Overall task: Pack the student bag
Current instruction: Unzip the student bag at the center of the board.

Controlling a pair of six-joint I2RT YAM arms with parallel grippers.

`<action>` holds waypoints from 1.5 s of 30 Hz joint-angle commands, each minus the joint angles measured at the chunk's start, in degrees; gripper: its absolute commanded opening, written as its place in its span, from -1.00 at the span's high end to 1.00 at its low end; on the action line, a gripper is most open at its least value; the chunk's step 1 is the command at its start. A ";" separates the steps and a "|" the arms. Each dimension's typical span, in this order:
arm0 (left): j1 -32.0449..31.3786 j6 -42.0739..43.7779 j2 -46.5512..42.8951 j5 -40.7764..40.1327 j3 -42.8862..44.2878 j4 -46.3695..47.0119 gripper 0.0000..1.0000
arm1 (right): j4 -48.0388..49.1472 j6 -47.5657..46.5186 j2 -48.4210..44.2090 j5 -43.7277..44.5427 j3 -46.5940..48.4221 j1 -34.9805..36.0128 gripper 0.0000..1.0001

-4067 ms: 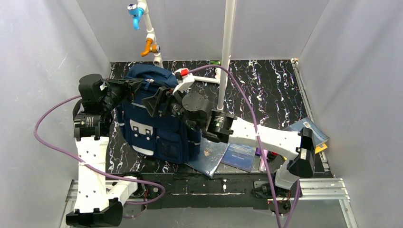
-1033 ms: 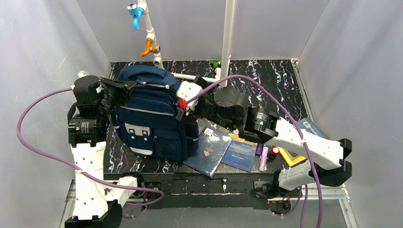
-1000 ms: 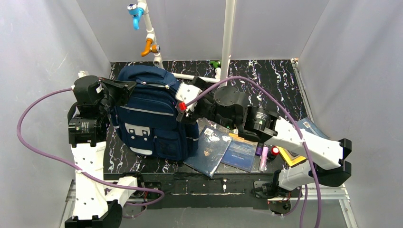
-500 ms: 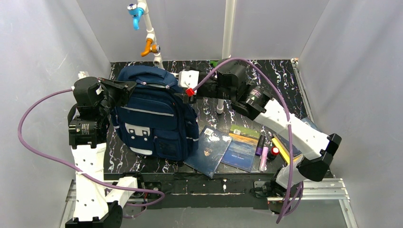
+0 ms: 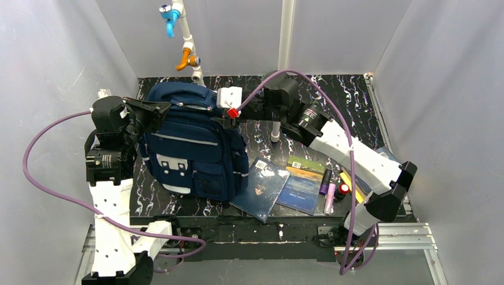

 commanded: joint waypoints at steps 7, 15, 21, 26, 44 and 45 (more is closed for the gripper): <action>0.17 0.36 -0.61 0.96 -0.21 0.78 1.00 | -0.49 0.82 0.79 -0.61 4.01 -0.56 0.08; 0.14 0.44 -0.53 0.87 -0.17 0.78 1.00 | -3.76 -0.36 -0.11 0.59 3.11 -0.51 0.36; 0.18 0.53 -0.33 0.90 0.07 0.78 1.00 | -4.35 -0.99 -1.90 2.41 1.72 -0.51 0.36; 0.18 0.58 -0.08 0.78 0.35 0.78 1.00 | -4.71 -1.42 -2.53 3.66 1.14 -0.51 0.42; 0.13 0.62 0.72 0.98 1.40 0.78 1.00 | -2.24 -0.11 -0.53 3.14 1.94 -0.51 0.12; 0.15 0.62 0.80 0.96 1.49 0.78 1.00 | -2.13 0.01 -0.41 3.09 1.91 -0.51 0.13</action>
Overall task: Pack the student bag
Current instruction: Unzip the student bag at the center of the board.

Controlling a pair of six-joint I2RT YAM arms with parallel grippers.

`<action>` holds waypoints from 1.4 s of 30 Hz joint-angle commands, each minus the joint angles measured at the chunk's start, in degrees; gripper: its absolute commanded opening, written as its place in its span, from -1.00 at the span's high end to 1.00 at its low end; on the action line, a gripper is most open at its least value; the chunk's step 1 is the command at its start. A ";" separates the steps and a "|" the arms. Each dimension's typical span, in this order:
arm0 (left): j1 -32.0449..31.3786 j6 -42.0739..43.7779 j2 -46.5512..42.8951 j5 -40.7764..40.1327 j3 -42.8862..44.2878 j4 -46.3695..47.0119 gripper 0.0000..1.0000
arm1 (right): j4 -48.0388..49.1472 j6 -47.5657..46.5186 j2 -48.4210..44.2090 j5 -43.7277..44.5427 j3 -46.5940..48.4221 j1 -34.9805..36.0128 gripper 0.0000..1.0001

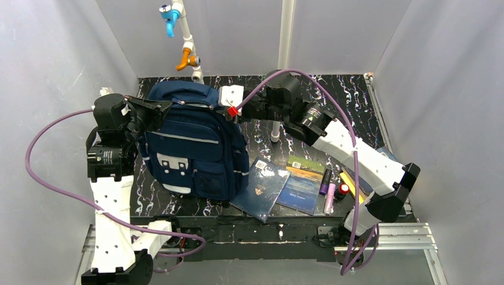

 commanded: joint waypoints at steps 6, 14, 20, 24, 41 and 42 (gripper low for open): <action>0.20 0.64 -0.25 0.37 1.25 0.17 1.00 | 3.11 1.34 0.63 -1.15 0.70 -0.13 0.35; 0.20 0.66 0.07 -2.61 2.02 -0.47 1.00 | 2.83 3.01 0.51 0.46 1.48 0.31 0.97; 0.20 2.63 1.19 -13.42 4.97 -2.37 1.00 | 3.98 6.54 -7.05 7.59 -5.88 3.29 0.97; 0.20 3.10 1.33 -12.57 5.80 -2.33 1.00 | 10.02 9.85 -12.63 12.68 -13.99 4.01 0.97; 0.20 0.58 -1.35 -4.24 1.32 -0.53 1.00 | 25.40 29.31 -4.87 30.87 -11.11 11.49 -0.36; 0.20 0.56 -1.39 -4.09 1.31 -0.58 1.00 | 25.31 28.74 -4.47 34.10 -10.96 12.47 -0.34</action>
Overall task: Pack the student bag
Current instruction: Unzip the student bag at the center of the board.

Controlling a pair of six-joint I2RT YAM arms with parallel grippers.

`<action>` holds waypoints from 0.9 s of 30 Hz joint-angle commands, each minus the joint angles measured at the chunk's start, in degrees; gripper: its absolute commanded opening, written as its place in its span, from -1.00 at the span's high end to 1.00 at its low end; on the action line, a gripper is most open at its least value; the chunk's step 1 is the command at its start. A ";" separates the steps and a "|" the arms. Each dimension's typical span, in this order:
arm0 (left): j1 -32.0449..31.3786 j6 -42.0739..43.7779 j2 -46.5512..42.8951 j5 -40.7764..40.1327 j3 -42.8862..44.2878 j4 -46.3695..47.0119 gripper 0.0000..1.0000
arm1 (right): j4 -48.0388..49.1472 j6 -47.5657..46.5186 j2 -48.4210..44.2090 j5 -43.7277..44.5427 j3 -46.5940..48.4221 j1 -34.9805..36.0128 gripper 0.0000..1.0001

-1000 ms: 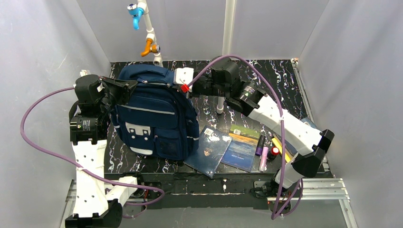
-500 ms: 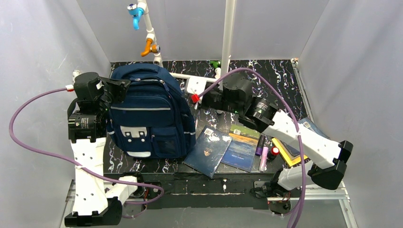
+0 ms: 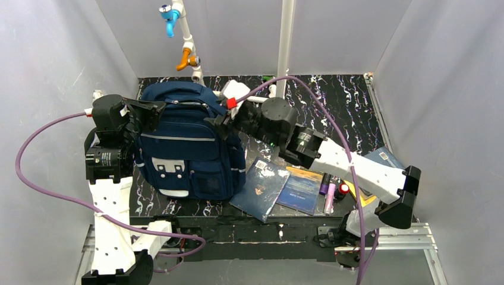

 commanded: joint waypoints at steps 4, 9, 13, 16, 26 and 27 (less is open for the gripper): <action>0.13 -0.30 -1.54 2.07 -0.03 1.20 1.00 | 5.49 -0.68 2.12 22.63 2.22 7.46 -0.25; 0.13 -0.51 -1.63 2.23 -0.03 1.28 1.00 | 7.20 -3.75 3.45 28.82 1.60 8.69 -0.13; 0.13 -0.41 -1.63 2.24 -0.03 1.25 1.00 | 9.43 -5.09 3.94 31.04 0.33 8.72 -0.10; 0.13 -0.50 -1.63 2.33 -0.04 1.25 1.00 | 9.27 -5.37 4.96 30.60 0.70 8.72 -0.02; 0.13 -0.65 -1.55 2.81 0.06 1.28 1.00 | 10.42 -6.49 5.87 29.50 0.52 8.72 -0.04; 0.13 -0.68 -1.52 2.85 0.06 1.28 1.00 | 10.42 -6.62 6.15 29.55 0.52 8.72 -0.05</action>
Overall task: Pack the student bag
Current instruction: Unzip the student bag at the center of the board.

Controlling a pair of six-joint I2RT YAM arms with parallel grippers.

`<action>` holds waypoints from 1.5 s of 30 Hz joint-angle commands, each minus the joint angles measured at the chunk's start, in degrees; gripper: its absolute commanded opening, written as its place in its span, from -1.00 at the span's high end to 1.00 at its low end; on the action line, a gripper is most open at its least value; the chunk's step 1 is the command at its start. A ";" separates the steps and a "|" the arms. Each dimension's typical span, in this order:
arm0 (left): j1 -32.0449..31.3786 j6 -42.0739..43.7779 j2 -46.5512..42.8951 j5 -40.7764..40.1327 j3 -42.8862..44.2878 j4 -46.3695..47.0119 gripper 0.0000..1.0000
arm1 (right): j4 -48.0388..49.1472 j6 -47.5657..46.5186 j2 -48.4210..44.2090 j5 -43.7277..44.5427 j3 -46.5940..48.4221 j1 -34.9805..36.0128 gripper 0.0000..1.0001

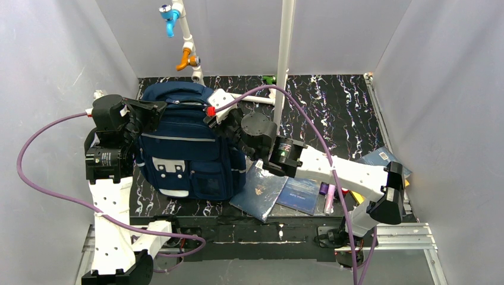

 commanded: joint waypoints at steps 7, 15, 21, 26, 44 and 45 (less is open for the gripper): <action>0.13 -0.08 -1.54 1.83 0.01 1.25 1.00 | 5.22 -3.09 1.96 2.34 0.63 0.28 0.01; 0.13 -0.33 -1.41 2.30 0.25 1.19 1.00 | 5.24 -2.63 1.19 -0.38 0.16 0.28 0.79; 0.08 -0.88 -1.33 6.95 -2.31 3.69 0.65 | 6.30 0.42 -1.33 -3.76 -0.92 0.28 0.97; -0.51 -2.17 -1.17 14.36 -4.72 7.68 -0.10 | 5.70 3.62 -2.87 -5.94 -0.86 0.28 0.97; -17.18 -5.40 0.90 -0.60 -5.51 11.77 0.25 | 2.58 5.27 -5.19 -9.22 -0.48 0.28 0.97; -17.18 -3.75 0.75 -2.43 -4.95 11.82 0.33 | 1.77 5.57 -5.77 -9.78 -0.70 0.28 0.97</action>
